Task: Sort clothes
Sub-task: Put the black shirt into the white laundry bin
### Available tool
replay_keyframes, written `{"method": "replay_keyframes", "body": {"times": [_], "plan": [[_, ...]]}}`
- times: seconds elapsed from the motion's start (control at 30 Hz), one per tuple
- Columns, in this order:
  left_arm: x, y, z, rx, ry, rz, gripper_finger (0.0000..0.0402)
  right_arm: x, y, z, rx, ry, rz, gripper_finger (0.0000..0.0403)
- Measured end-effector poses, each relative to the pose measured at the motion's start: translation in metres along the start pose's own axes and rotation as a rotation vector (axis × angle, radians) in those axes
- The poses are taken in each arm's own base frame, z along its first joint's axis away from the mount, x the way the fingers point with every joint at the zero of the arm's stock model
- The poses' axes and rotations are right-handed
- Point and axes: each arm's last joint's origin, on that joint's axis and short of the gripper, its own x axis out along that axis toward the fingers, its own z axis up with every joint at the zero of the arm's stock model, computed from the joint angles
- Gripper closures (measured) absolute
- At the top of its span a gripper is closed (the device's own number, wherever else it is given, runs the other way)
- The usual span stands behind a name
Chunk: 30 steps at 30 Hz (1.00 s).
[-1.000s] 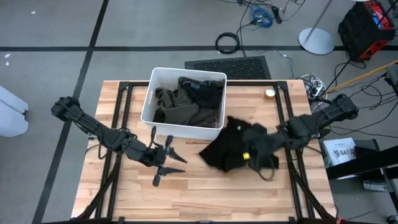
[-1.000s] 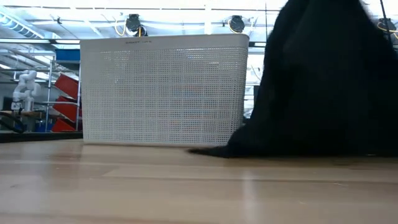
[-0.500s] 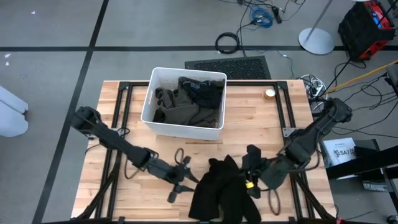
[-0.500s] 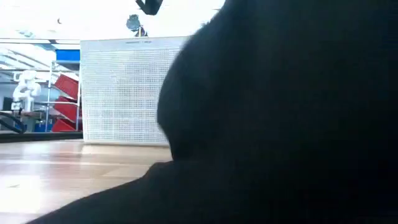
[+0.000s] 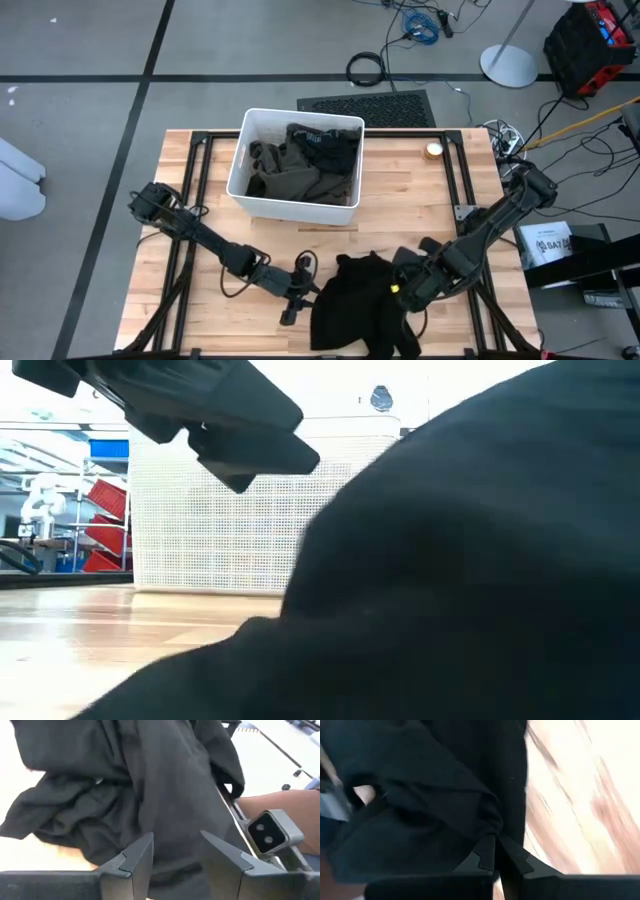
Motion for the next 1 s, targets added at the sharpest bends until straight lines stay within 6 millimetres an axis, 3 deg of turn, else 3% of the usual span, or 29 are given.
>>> {"method": "replay_keyframes", "body": {"times": [0.2,0.37,0.57,0.8,0.93,1.0], "plan": [[0.001,0.002,-0.001,-0.006,0.005,0.006,0.0238,0.003,-0.011,-0.011,0.115,0.134,-0.159,0.0403],[0.001,0.0,-0.002,0.034,0.02,-0.026,0.0238,0.004,-0.006,-0.009,0.109,0.119,-0.105,0.0393],[0.001,0.0,-0.002,0.055,0.023,-0.035,0.0238,0.001,-0.01,-0.009,0.082,0.127,-0.112,0.0351],[0.001,0.0,-0.002,0.048,0.023,-0.034,0.0238,-0.037,-0.004,0.0,0.071,0.161,0.047,0.0283],[0.001,0.0,-0.002,0.048,0.023,-0.036,0.0238,-0.065,0.005,0.012,0.02,0.05,0.161,0.0258],[0.001,0.0,-0.002,0.05,0.025,-0.043,0.0238,-0.073,0.014,0.02,-0.033,-0.09,0.234,0.0251]]}}
